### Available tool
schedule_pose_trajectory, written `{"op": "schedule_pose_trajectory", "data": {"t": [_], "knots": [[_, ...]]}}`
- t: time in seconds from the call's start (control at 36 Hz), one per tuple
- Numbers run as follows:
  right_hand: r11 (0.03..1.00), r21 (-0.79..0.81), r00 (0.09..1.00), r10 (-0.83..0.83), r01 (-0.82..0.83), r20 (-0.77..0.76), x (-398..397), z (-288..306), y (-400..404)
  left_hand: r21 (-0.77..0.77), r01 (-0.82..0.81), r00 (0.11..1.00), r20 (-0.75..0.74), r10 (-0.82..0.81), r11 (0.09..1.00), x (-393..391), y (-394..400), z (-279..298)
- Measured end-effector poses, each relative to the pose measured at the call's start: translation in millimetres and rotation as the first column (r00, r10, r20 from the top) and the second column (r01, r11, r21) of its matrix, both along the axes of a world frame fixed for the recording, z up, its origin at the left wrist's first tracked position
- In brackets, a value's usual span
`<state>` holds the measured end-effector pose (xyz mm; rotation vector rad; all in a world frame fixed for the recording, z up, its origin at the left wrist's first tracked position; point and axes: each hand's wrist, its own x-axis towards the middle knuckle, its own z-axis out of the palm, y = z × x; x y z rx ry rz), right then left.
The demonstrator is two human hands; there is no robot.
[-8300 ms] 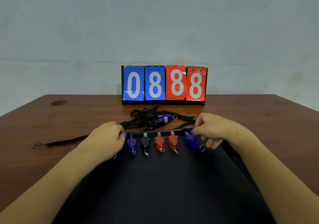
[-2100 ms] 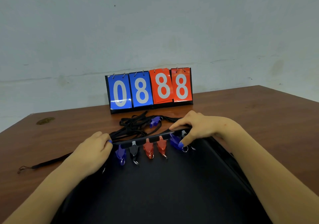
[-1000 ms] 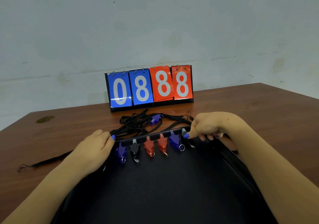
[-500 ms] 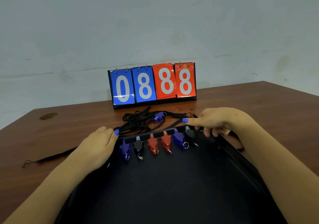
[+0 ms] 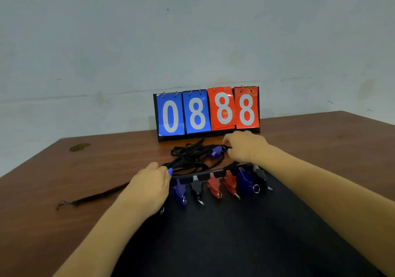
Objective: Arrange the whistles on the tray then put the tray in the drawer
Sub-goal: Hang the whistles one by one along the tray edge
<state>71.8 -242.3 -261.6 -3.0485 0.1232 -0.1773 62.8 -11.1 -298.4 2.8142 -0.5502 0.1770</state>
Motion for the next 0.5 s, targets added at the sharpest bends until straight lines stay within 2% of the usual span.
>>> {"op": "schedule_pose_trajectory", "data": {"t": [0.08,0.14,0.22,0.33,0.5], "knots": [[0.989,-0.141,0.999,0.030,-0.033,-0.025,11.8,-12.3,13.1,0.009,-0.001,1.000,0.007,0.001,1.000,0.3,-0.1,-0.6],[0.984,-0.172,0.998,0.047,-0.052,-0.036,18.9,-18.2,20.1,0.013,-0.001,1.000,0.013,0.001,1.000,1.0,-0.2,-2.1],[0.978,-0.195,0.996,0.060,-0.071,-0.064,26.2,-21.0,27.6,-0.003,0.004,1.000,0.020,-0.004,1.000,2.7,0.2,-5.8],[0.987,-0.148,0.995,0.052,-0.064,-0.084,33.2,-20.5,31.0,-0.009,0.010,1.000,0.018,-0.010,1.000,2.6,-0.1,-6.3],[0.984,-0.174,0.999,0.040,-0.040,-0.005,33.0,-21.7,21.6,0.019,0.021,1.000,0.005,-0.021,1.000,2.0,0.0,-3.5]]}}
